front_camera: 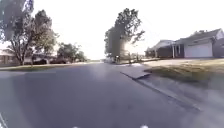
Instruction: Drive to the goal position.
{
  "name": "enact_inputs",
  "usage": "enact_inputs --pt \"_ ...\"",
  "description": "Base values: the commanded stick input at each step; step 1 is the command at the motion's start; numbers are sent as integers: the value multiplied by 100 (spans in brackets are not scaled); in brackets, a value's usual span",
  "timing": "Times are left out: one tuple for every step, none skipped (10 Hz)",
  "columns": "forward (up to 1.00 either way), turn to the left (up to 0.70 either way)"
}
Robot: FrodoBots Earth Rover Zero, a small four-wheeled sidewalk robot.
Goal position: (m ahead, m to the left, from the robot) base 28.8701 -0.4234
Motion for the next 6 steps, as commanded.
enact_inputs --pt "100 11" --pt "100 26" --pt "100 31" --pt "100 21" --pt "100 1" --pt "100 0"
